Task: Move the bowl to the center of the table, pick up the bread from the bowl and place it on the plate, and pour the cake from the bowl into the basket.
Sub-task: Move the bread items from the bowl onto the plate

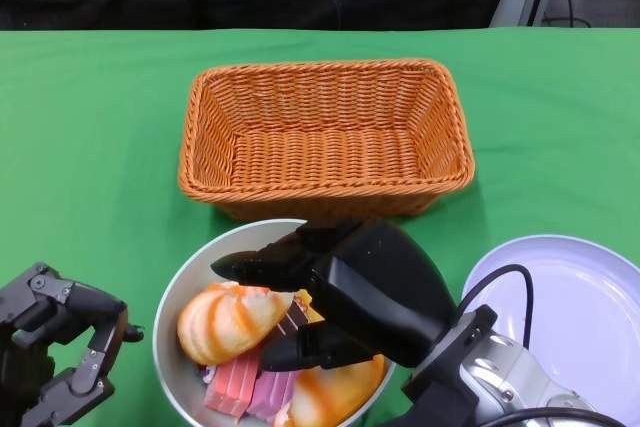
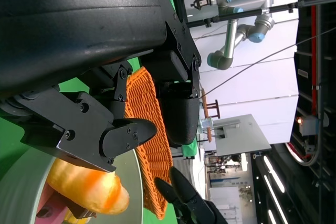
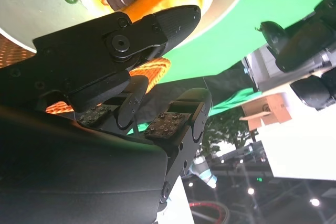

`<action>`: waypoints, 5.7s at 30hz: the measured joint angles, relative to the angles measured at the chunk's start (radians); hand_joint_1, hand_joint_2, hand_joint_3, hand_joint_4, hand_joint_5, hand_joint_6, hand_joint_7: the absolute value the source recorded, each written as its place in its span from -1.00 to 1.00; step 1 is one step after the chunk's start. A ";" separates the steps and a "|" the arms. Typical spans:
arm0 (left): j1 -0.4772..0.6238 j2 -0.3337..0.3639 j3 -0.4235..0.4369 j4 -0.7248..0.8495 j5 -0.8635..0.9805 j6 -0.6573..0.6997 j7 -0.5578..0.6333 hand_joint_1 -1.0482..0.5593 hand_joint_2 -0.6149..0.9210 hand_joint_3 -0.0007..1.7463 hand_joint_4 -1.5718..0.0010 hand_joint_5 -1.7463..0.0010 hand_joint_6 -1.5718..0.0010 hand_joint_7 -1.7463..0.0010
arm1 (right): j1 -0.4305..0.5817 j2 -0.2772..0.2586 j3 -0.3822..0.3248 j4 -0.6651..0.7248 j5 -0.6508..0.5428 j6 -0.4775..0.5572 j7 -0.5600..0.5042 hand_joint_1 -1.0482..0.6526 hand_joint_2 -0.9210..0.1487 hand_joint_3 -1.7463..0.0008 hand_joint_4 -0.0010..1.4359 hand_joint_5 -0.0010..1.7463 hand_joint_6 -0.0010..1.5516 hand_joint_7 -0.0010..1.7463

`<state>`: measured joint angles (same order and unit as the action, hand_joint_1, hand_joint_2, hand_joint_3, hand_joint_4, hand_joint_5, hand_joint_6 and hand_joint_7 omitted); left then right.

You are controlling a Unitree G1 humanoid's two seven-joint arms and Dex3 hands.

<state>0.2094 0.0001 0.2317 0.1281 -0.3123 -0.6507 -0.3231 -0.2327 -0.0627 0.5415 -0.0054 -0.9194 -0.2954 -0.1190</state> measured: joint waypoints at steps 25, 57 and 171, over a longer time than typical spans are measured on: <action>-0.025 -0.018 -0.004 0.086 0.059 -0.090 0.016 0.15 0.89 -0.49 -0.06 -0.65 -0.02 -0.40 | -0.160 -0.010 0.138 0.303 -0.128 -0.037 -0.287 -0.53 -0.91 0.98 0.00 -0.90 -0.17 -1.00; -0.030 -0.023 -0.015 0.030 0.023 -0.071 0.043 0.18 0.56 0.14 -0.01 -0.66 -0.01 -0.37 | -0.289 0.013 0.188 0.581 -0.097 -0.068 -0.370 -0.26 -0.94 0.99 0.41 -0.66 0.05 -0.98; -0.071 0.007 0.020 0.050 -0.039 0.018 0.031 0.23 0.73 -0.12 -0.01 -0.60 -0.07 -0.21 | 0.247 -0.113 -0.598 -0.289 0.712 0.119 0.146 0.14 -1.00 0.86 0.02 0.75 -0.06 0.20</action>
<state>0.1382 0.0073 0.2514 0.1784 -0.3515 -0.6325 -0.2920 0.0141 -0.1756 -0.0566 -0.2944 -0.2070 -0.1759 0.0267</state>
